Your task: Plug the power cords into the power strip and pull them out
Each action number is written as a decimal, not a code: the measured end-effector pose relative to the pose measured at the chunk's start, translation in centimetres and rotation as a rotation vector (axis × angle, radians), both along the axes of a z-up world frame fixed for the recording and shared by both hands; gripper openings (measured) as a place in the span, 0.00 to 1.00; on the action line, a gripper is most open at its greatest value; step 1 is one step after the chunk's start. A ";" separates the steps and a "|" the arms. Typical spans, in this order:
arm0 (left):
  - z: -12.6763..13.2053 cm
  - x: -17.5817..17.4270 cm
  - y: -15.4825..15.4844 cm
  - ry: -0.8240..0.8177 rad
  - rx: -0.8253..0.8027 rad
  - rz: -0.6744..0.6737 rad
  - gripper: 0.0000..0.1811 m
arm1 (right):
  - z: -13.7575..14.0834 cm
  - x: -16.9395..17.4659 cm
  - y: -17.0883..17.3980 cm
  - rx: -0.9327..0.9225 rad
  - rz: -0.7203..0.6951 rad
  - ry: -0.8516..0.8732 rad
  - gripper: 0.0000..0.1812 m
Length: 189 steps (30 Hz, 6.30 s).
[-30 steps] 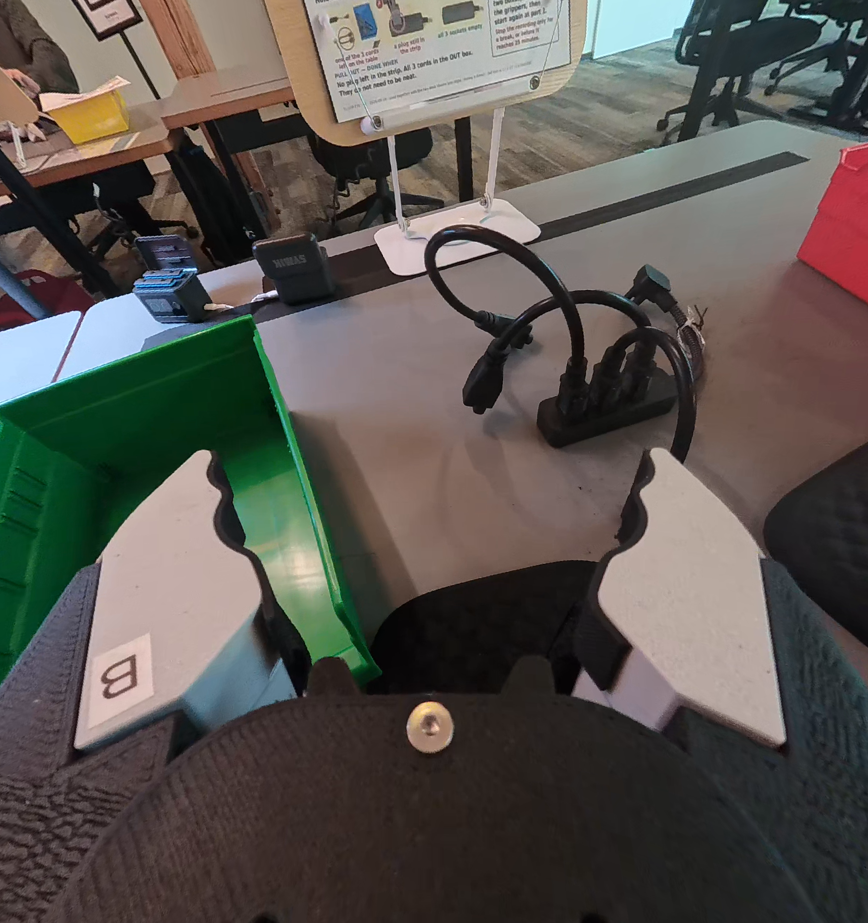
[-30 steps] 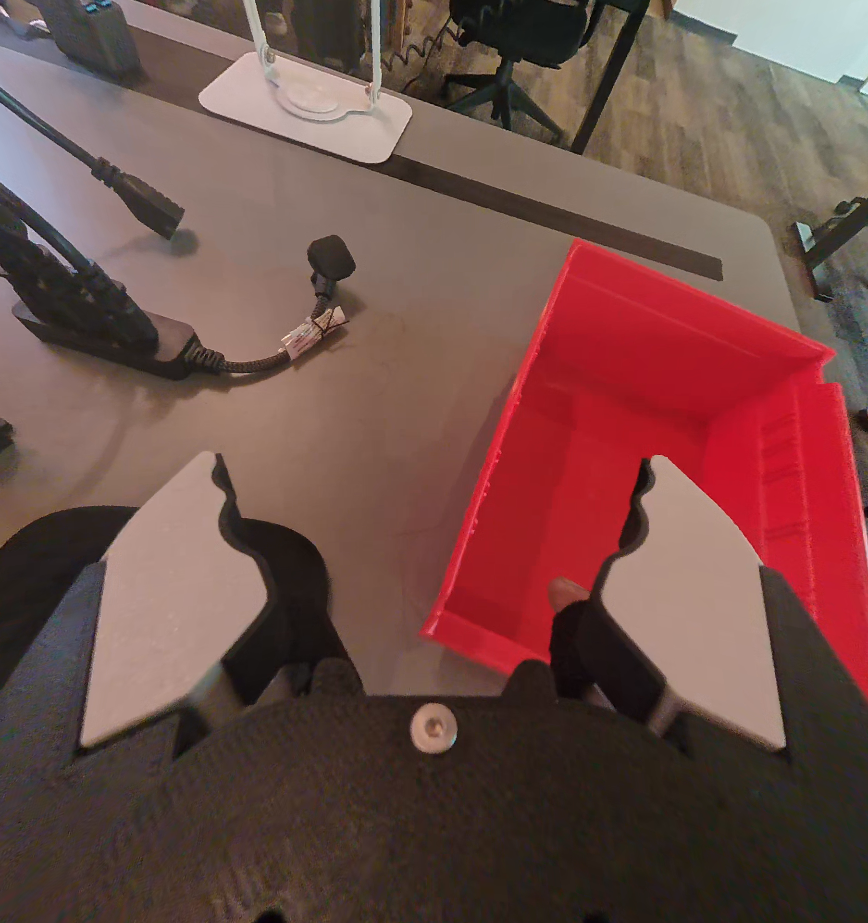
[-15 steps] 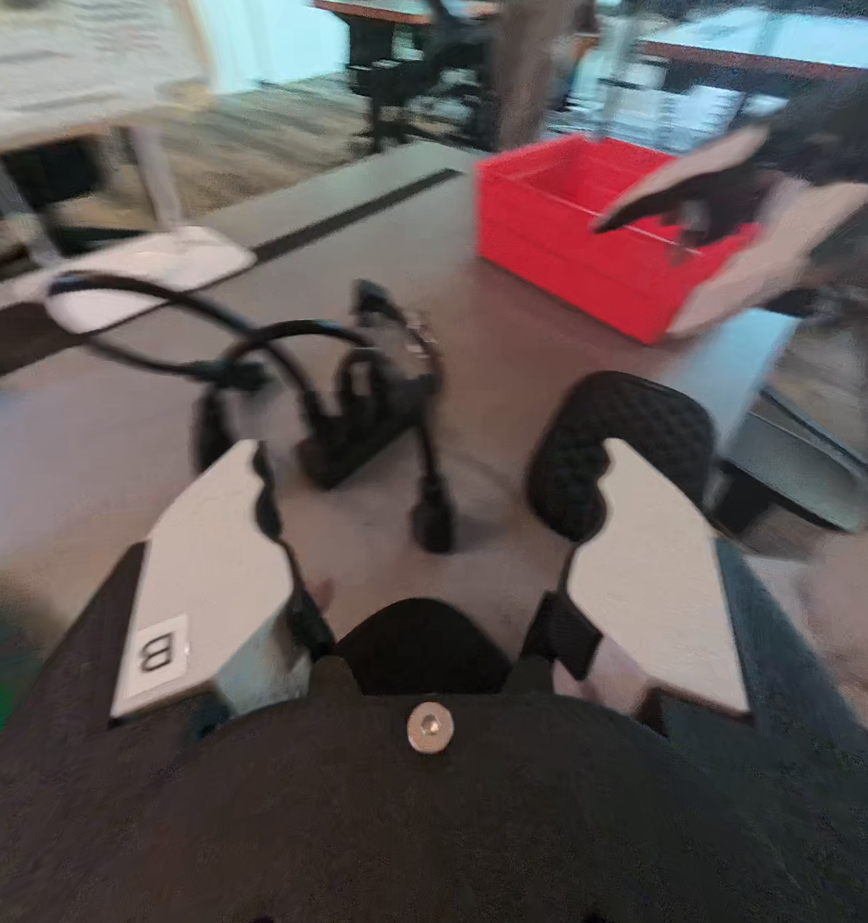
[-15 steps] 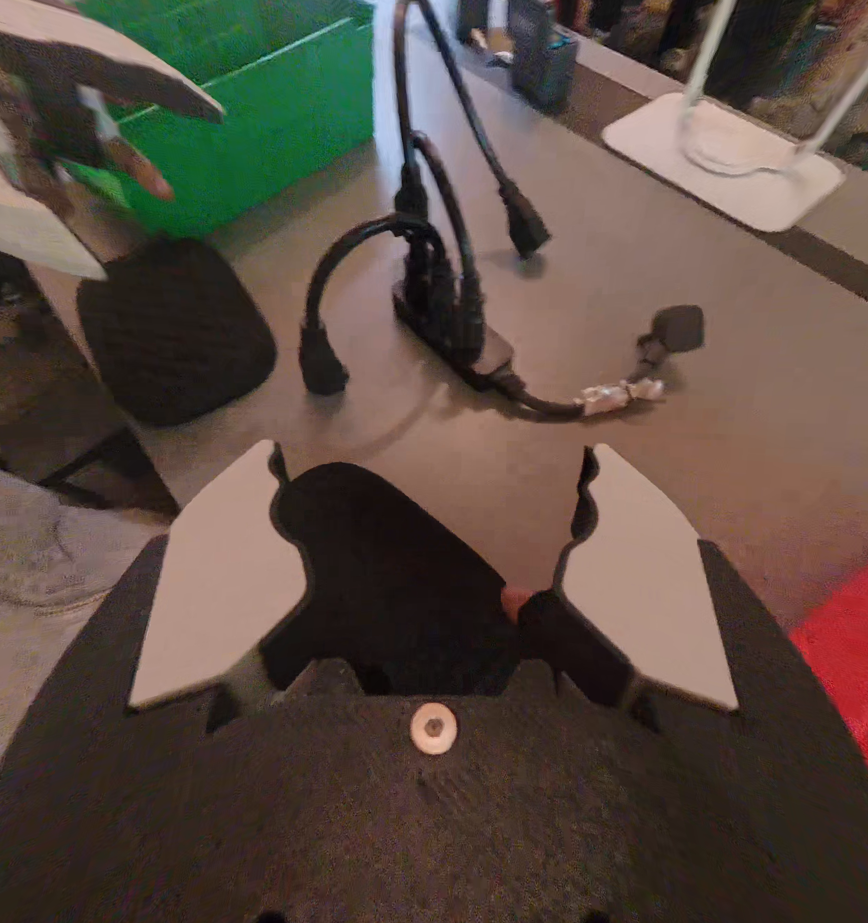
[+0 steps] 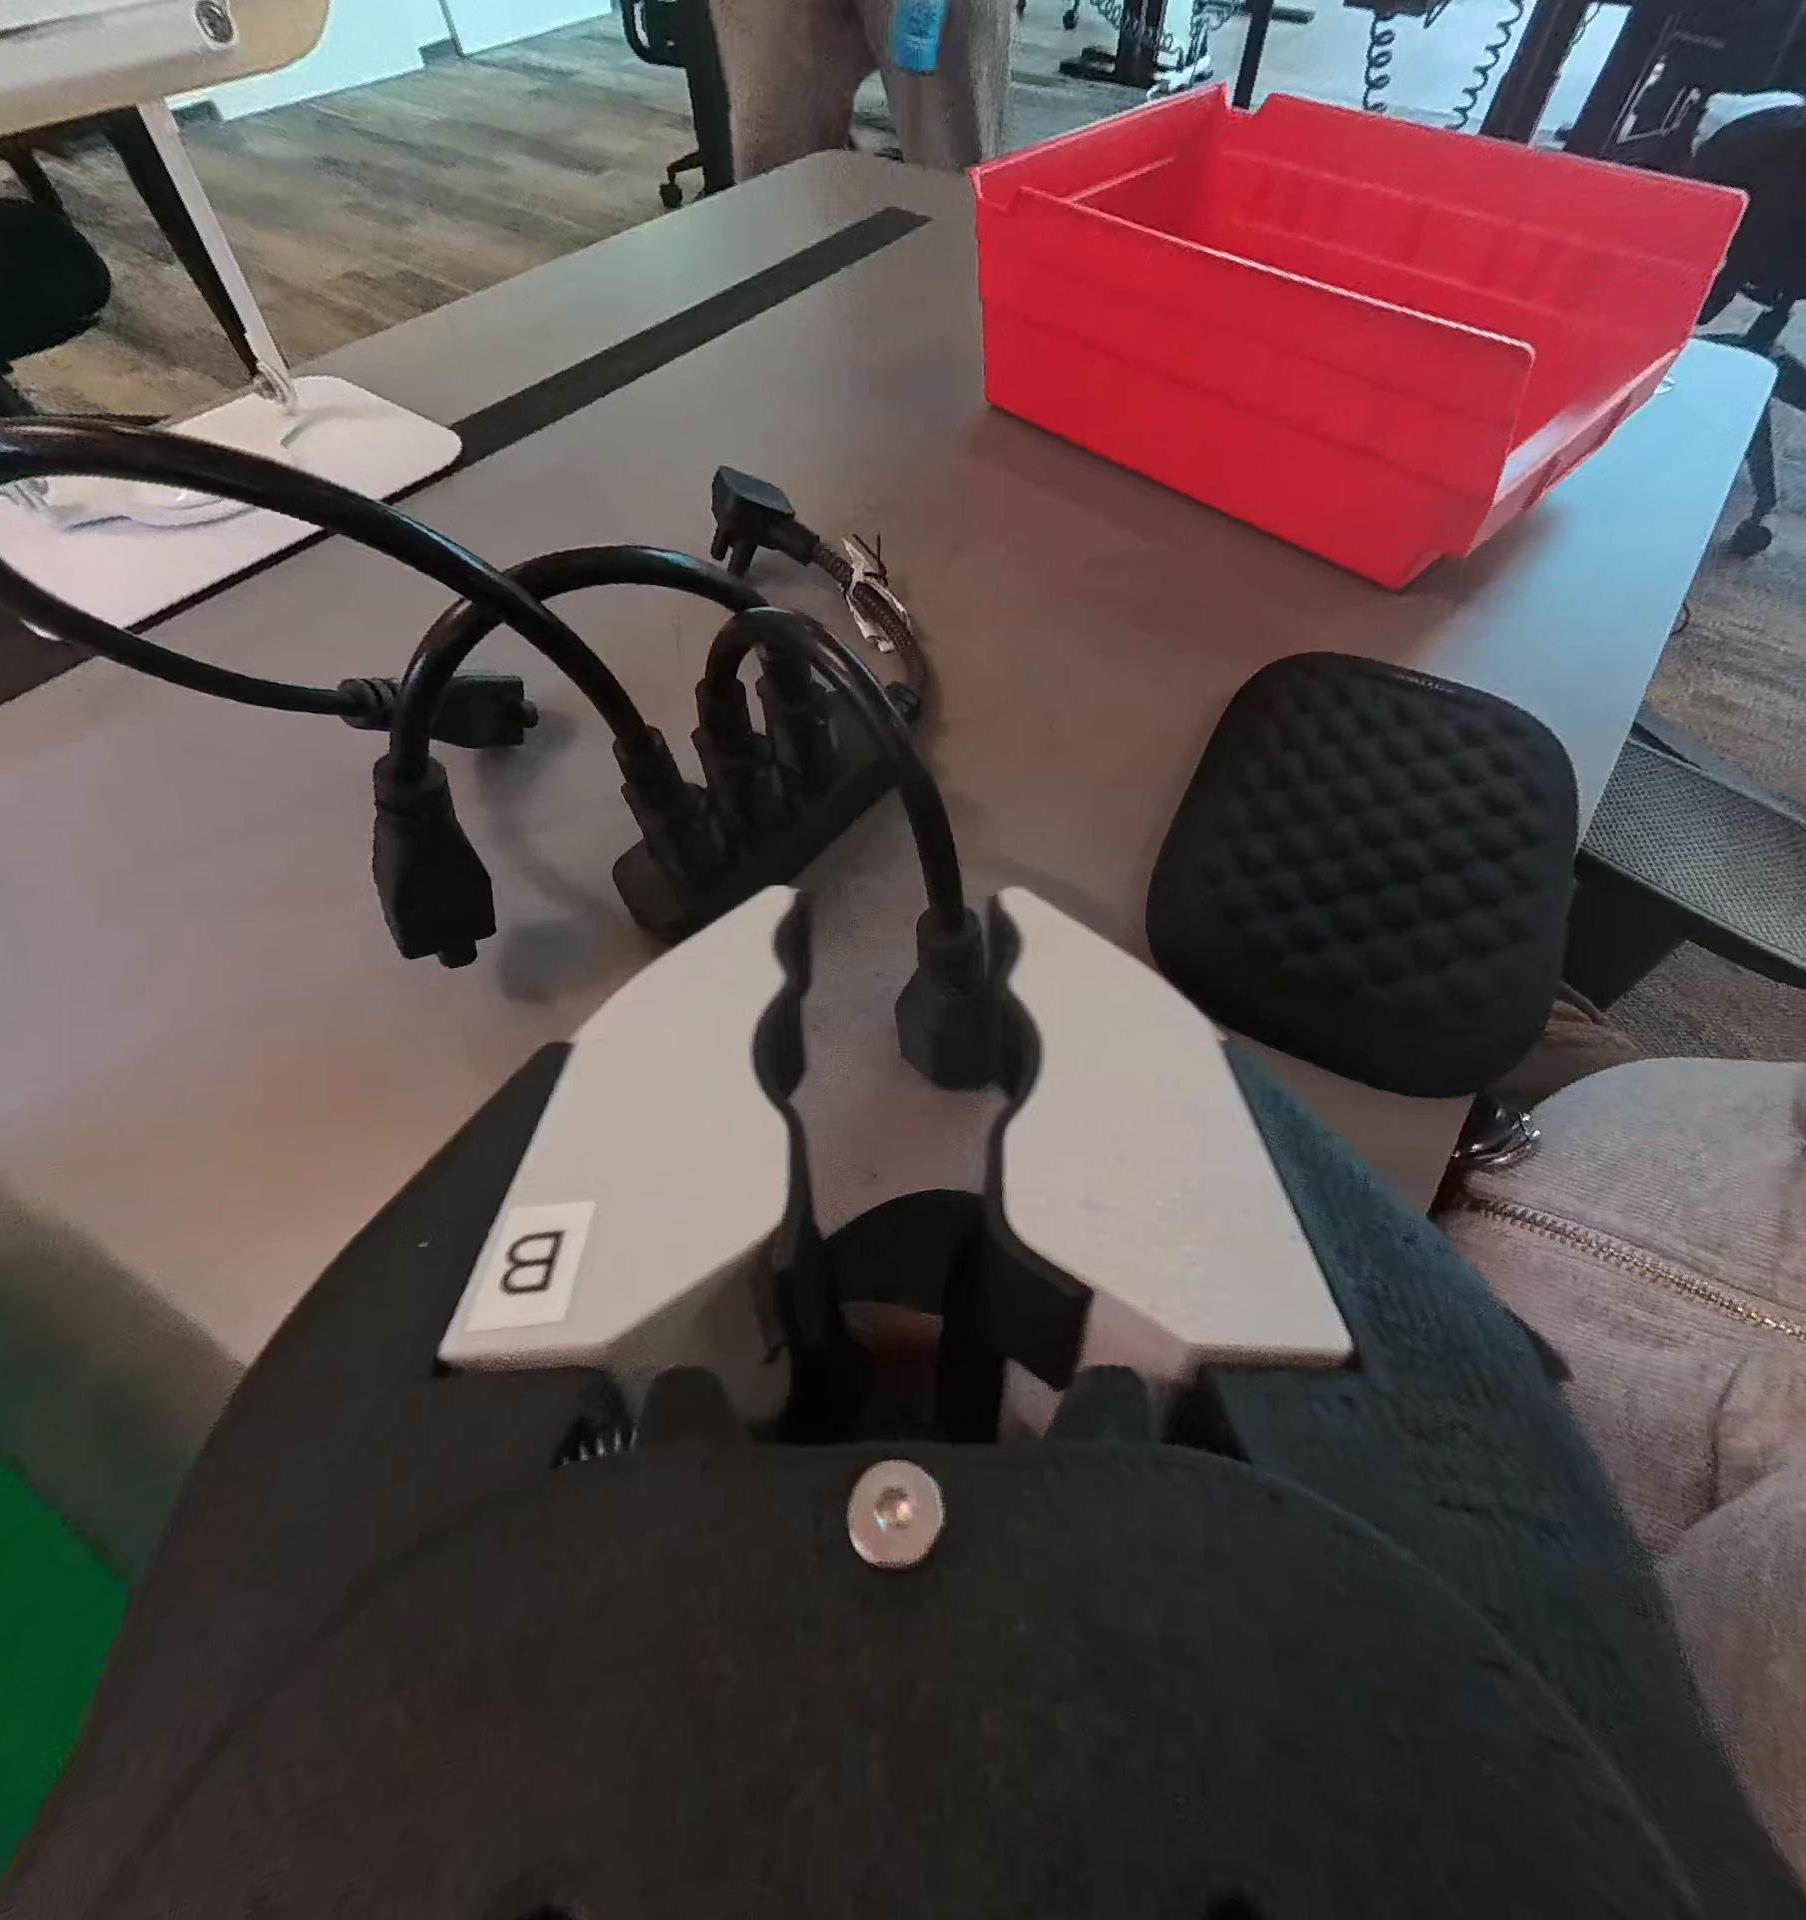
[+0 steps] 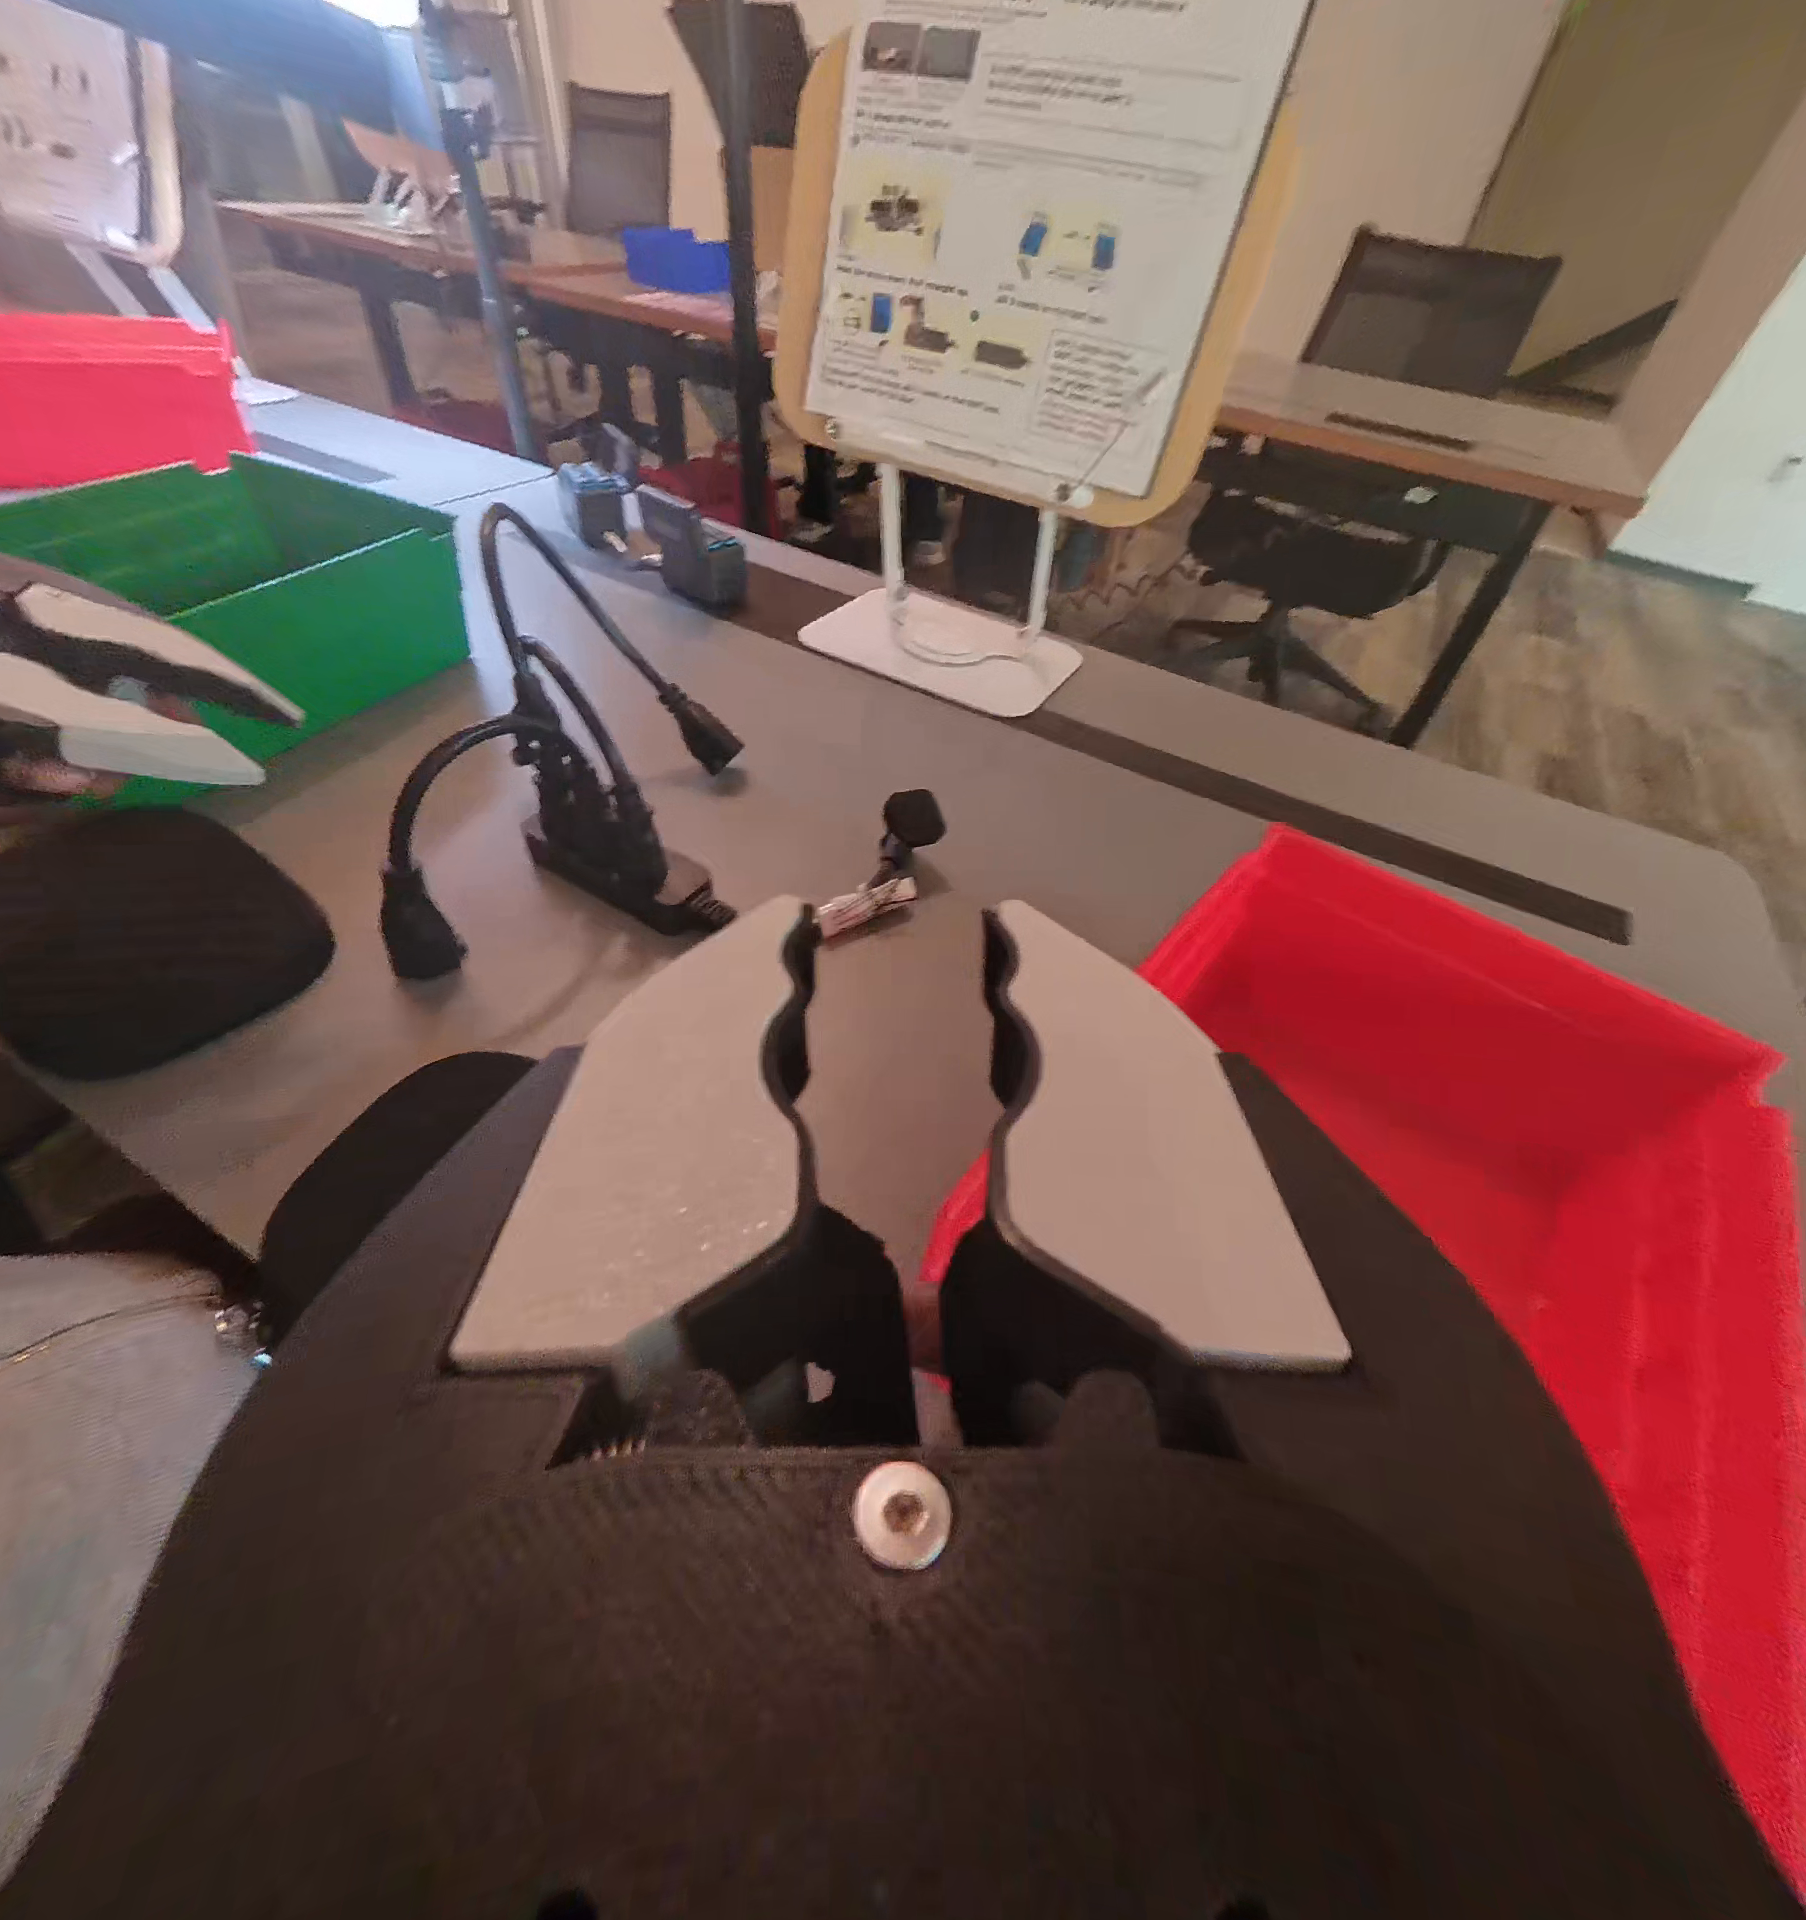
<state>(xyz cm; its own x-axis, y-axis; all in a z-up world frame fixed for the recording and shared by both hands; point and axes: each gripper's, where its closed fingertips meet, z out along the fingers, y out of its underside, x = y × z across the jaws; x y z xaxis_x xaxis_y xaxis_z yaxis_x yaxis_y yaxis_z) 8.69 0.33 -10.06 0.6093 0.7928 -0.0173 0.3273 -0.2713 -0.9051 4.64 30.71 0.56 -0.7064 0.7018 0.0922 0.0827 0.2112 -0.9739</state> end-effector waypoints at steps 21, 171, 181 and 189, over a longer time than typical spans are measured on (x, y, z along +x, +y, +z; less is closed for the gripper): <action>-1.7 -1.7 1.9 -0.062 -0.009 -0.078 0.59 | -8.6 0.1 -18.4 0.193 0.469 -0.204 0.56; -5.4 0.5 -4.6 0.047 -0.035 0.622 0.61 | -15.8 2.1 -19.5 0.014 0.088 -0.221 0.54; -4.6 1.4 -1.7 0.079 0.035 0.385 0.46 | -14.5 3.6 -20.0 -0.090 0.254 -0.268 0.30; -3.6 -0.4 -0.6 0.047 -0.052 0.141 0.44 | -12.8 1.2 -21.5 0.155 0.474 -0.177 0.21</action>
